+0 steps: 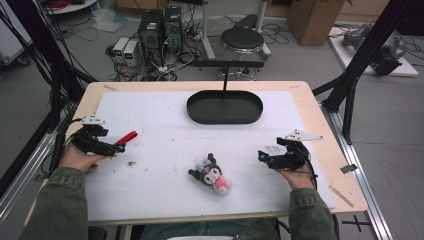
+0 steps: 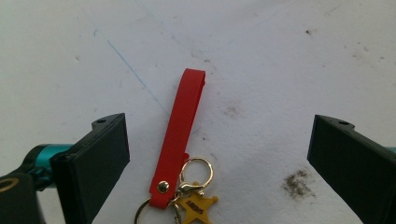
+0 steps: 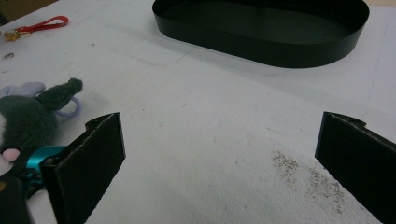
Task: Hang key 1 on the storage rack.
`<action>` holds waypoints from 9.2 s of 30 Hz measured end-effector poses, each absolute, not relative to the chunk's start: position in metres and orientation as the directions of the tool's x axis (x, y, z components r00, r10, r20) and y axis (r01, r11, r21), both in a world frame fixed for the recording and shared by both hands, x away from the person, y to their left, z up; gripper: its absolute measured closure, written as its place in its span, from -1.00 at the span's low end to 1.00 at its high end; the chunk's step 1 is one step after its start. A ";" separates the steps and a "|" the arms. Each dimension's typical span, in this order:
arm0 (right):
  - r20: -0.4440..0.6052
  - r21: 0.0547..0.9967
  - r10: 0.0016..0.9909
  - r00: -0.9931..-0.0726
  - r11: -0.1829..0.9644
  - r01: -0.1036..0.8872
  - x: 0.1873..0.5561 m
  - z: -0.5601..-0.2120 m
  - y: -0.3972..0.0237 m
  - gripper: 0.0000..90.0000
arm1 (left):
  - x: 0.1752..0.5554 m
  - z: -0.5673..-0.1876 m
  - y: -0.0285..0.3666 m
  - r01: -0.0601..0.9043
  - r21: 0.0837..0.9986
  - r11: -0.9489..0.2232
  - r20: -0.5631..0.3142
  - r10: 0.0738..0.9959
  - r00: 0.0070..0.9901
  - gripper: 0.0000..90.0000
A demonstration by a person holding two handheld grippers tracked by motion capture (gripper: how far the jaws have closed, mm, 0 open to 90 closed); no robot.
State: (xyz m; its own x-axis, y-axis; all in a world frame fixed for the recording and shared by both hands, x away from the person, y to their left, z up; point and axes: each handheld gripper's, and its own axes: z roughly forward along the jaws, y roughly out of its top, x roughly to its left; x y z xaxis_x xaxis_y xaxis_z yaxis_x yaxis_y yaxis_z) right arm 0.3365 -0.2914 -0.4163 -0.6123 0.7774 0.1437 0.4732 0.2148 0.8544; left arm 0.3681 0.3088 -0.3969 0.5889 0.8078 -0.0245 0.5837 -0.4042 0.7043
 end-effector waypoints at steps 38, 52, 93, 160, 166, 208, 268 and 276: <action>0.126 0.840 0.779 -0.615 0.246 0.484 0.335 -0.420 -0.290 -0.99 | 0.439 -0.404 0.284 0.632 0.518 -0.577 -0.048 0.718 0.695 -0.67; 0.119 0.840 0.779 -0.615 0.251 0.481 0.334 -0.420 -0.290 -0.99 | 0.447 -0.410 0.293 0.697 0.439 -0.567 -0.104 0.739 0.666 -0.22; 0.102 0.839 0.780 -0.617 0.266 0.475 0.333 -0.421 -0.287 -0.99 | 0.406 -0.309 0.311 0.521 0.681 -0.515 -0.052 0.675 0.736 0.66; 0.120 0.832 0.750 -0.650 0.281 0.478 0.340 -0.426 -0.285 -0.99 | 0.501 -0.196 0.141 0.358 0.723 -0.591 0.030 0.544 0.839 0.66; 0.114 0.831 0.752 -0.649 0.285 0.477 0.339 -0.426 -0.286 -0.99 | 0.520 -0.189 0.127 0.370 0.729 -0.576 0.012 0.550 0.835 0.66; 0.127 0.827 0.777 -0.617 0.261 0.498 0.331 -0.430 -0.299 -0.99 | 0.575 -0.204 0.080 0.463 0.820 -0.336 -0.085 0.729 0.679 0.66; 0.127 0.824 0.776 -0.618 0.265 0.501 0.333 -0.430 -0.297 -0.99 | 0.510 -0.243 0.120 0.426 0.810 -0.403 -0.054 0.672 0.739 -0.96; 0.127 0.822 0.777 -0.617 0.265 0.504 0.333 -0.430 -0.297 -0.99 | 0.494 -0.252 0.130 0.432 0.799 -0.418 -0.052 0.668 0.743 -0.96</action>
State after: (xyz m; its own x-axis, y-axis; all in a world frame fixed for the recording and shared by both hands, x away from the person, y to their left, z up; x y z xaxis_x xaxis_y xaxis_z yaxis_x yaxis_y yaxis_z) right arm 0.3334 -0.2971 -0.4300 -0.6168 0.7768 0.1271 0.5038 0.2654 0.8221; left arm 0.4944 0.1298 -0.2518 0.7427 0.6676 -0.0521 0.4318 -0.4179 0.7993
